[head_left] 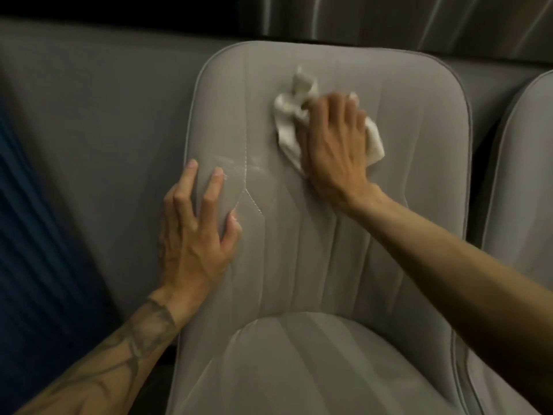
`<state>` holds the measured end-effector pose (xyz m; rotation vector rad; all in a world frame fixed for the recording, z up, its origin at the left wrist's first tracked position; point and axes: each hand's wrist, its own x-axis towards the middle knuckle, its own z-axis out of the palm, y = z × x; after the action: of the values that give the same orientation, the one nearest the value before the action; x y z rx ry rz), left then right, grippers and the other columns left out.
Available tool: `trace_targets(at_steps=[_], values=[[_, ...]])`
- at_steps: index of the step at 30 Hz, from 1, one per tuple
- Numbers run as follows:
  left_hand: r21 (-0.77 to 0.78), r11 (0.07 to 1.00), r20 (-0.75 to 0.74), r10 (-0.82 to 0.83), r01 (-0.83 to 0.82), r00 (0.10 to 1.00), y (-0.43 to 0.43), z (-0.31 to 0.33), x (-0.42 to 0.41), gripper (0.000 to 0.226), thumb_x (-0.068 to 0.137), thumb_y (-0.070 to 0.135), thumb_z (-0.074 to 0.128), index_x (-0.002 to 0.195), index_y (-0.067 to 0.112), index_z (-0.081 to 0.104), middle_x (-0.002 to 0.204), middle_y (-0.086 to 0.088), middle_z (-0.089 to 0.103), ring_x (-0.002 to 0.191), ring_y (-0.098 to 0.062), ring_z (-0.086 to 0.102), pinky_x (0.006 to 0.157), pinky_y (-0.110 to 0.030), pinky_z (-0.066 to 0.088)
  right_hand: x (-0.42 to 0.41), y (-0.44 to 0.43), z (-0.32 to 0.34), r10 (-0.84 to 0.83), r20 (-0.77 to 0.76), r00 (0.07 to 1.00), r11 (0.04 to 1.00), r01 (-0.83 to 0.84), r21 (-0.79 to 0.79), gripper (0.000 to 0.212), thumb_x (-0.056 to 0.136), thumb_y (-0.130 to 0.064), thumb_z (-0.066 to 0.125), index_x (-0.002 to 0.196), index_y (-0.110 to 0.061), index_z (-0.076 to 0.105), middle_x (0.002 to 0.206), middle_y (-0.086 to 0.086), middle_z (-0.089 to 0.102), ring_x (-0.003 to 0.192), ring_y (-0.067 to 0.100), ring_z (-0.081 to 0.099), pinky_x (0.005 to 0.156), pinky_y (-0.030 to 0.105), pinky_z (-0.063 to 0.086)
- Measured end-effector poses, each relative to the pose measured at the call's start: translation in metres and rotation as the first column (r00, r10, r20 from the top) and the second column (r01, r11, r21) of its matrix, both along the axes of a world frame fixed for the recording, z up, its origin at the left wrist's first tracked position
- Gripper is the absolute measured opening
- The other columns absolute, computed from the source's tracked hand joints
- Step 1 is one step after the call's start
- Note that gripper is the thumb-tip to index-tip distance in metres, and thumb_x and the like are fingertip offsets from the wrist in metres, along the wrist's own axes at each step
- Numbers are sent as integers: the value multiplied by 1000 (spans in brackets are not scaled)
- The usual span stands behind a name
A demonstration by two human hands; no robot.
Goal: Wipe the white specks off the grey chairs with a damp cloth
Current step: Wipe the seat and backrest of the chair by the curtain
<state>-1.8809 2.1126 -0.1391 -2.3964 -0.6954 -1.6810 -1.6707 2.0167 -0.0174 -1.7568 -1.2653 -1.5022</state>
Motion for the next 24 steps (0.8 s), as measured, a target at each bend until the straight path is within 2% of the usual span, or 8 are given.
trace_targets(at_steps=[3,5,9,12,15,17,21,24], values=[[13,1000,0,8,-8,1000,2,-1,0,63,98,31,55,158,17,39,162,-17,26,132,-42,43,107,-50,42,-16,20,4,-7,-202,979,965,59,257,19,99,-29,50,99,-10,54,100,14,55,93,29,45,79,39,34],[16,1000,9,16,-16,1000,2,-1,0,64,98,30,57,158,17,39,162,-17,27,132,-42,43,109,-48,40,-37,25,-21,45,-231,972,984,-3,180,19,98,-25,52,100,-7,57,101,16,56,92,34,51,81,42,36],[6,1000,2,18,-18,1000,2,-2,0,64,97,31,58,157,18,39,162,-16,26,133,-42,44,108,-49,41,-38,7,-29,121,-56,991,984,-127,-128,22,99,-30,53,99,-8,58,101,16,57,91,33,50,79,44,39],[11,1000,3,21,-21,1000,4,-2,1,65,98,33,56,158,19,38,163,-15,25,132,-41,44,108,-48,42,-21,18,17,65,-47,997,998,-65,3,23,99,-31,51,104,-9,57,103,15,55,92,31,48,79,39,34],[4,1000,4,15,-15,1000,3,-3,2,66,98,32,55,159,20,36,164,-15,25,134,-41,43,111,-48,40,-40,33,19,76,-251,965,978,-23,209,22,99,-29,51,102,-8,59,105,13,57,93,31,51,80,40,40],[9,1000,6,11,-11,1000,4,-2,2,65,98,32,55,159,19,36,164,-16,26,135,-41,43,114,-46,37,-62,33,-8,138,-259,956,987,-110,120,23,99,-27,52,102,-7,60,104,15,58,93,34,52,81,43,40],[10,1000,-7,17,-17,1000,3,-2,1,64,99,33,55,158,18,37,163,-16,26,132,-42,44,110,-50,40,-54,19,-9,206,-56,977,961,-213,-179,30,100,-33,48,105,-6,60,105,17,56,94,33,51,81,43,37],[9,1000,6,-1,1,1000,4,-2,0,64,98,31,56,157,15,37,162,-17,26,131,-43,45,109,-53,44,-30,39,43,83,-96,992,994,-76,77,28,98,-33,46,108,-10,59,106,15,56,94,30,50,80,40,40]])
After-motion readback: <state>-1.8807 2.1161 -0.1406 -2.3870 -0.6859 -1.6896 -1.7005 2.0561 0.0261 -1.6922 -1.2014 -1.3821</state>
